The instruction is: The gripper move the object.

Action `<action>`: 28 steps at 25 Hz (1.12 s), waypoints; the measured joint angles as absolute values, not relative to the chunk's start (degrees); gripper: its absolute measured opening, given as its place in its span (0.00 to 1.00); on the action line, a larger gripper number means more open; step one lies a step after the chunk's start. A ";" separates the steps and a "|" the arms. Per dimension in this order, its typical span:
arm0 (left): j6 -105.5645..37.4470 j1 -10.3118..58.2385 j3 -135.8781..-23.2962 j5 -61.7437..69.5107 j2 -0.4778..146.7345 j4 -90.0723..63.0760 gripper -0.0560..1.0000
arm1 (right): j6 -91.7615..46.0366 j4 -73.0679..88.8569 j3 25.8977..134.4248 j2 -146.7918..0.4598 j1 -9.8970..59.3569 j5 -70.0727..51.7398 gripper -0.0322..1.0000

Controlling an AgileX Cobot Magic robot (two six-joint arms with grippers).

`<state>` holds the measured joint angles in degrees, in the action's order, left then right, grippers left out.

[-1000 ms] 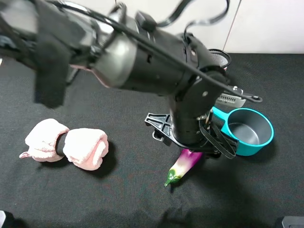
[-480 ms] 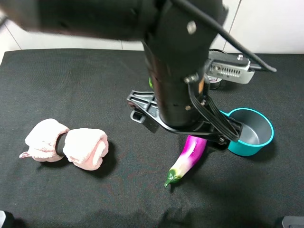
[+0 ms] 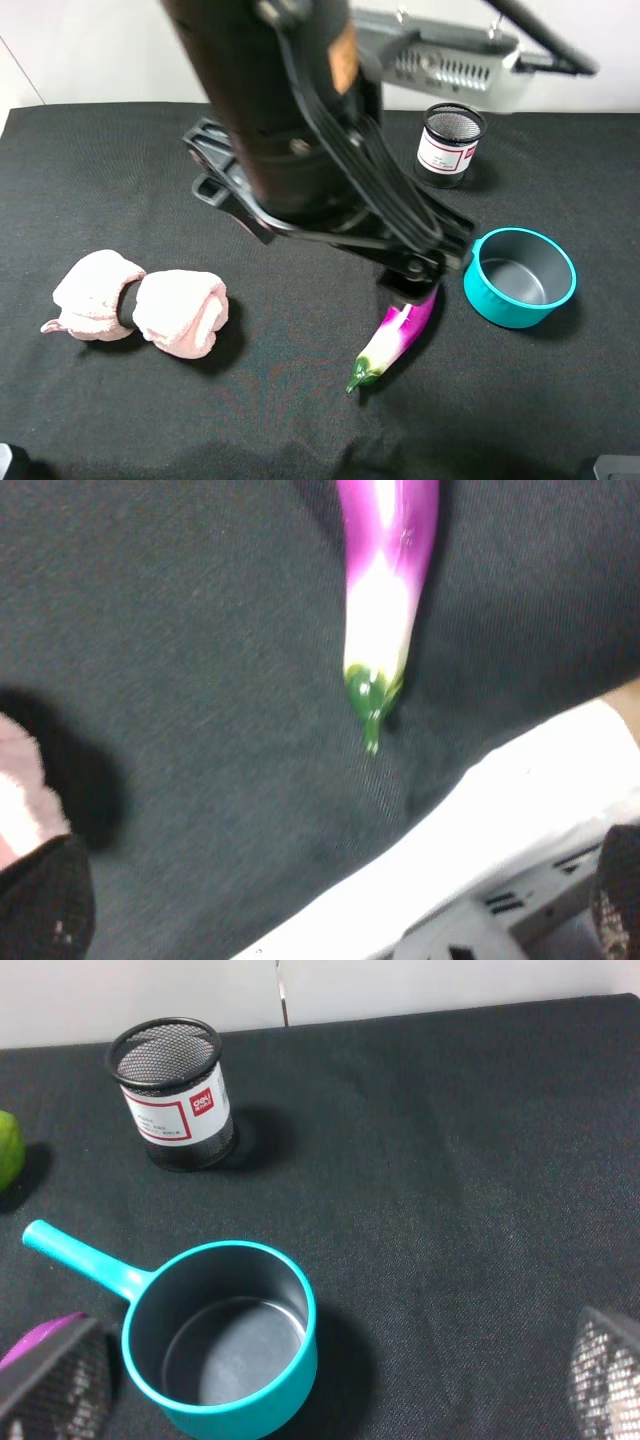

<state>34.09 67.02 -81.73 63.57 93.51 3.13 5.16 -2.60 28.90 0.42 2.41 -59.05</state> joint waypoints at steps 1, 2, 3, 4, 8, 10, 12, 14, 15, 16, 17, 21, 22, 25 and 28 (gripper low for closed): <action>33.35 67.02 -81.73 64.39 92.74 3.13 0.99 | 5.16 -2.60 28.90 0.42 2.41 -59.05 0.70; 32.58 67.02 -81.73 64.98 91.84 3.13 0.99 | 5.16 -2.60 28.90 0.42 2.41 -59.05 0.70; 31.92 67.02 -81.73 65.76 90.93 3.24 0.99 | 5.16 -2.60 28.90 0.42 2.41 -59.05 0.70; 31.14 67.02 -81.73 66.69 90.16 3.42 0.99 | 5.16 -2.60 28.90 0.42 2.41 -59.05 0.70; 27.79 67.02 -81.73 67.43 86.37 4.03 0.99 | 5.16 -2.60 28.90 0.42 2.41 -59.05 0.70; 25.75 67.02 -81.73 67.43 84.35 4.71 0.99 | 5.16 -2.60 28.90 0.42 2.41 -59.05 0.70; 23.60 67.02 -81.73 67.50 82.35 5.86 0.99 | 5.16 -2.60 28.90 0.42 2.41 -59.05 0.70; 21.85 67.02 -81.73 67.50 80.09 7.14 0.99 | 5.16 -2.60 28.90 0.42 2.41 -59.05 0.70; 21.03 67.02 -81.73 67.55 79.08 7.69 0.99 | 5.16 -2.60 28.90 0.42 2.41 -59.05 0.70; 20.20 67.02 -81.73 67.55 77.93 8.39 0.99 | 5.16 -2.60 28.90 0.42 2.41 -59.05 0.70; 19.52 67.02 -81.73 67.55 76.82 8.99 0.99 | 5.16 -2.60 28.90 0.42 2.41 -59.05 0.70; 18.71 67.02 -80.24 67.55 72.35 10.70 0.99 | 5.16 -2.60 28.90 0.42 2.41 -59.05 0.70; 18.64 67.02 -79.25 67.60 71.29 11.01 0.99 | 5.16 -2.60 28.90 0.42 2.41 -59.05 0.70; 18.40 67.02 -76.11 67.60 67.59 11.36 0.99 | 5.16 -2.60 28.90 0.42 2.41 -59.05 0.70; 18.34 67.02 -73.05 67.60 64.42 11.63 0.99 | 5.16 -2.60 28.90 0.42 2.41 -59.05 0.70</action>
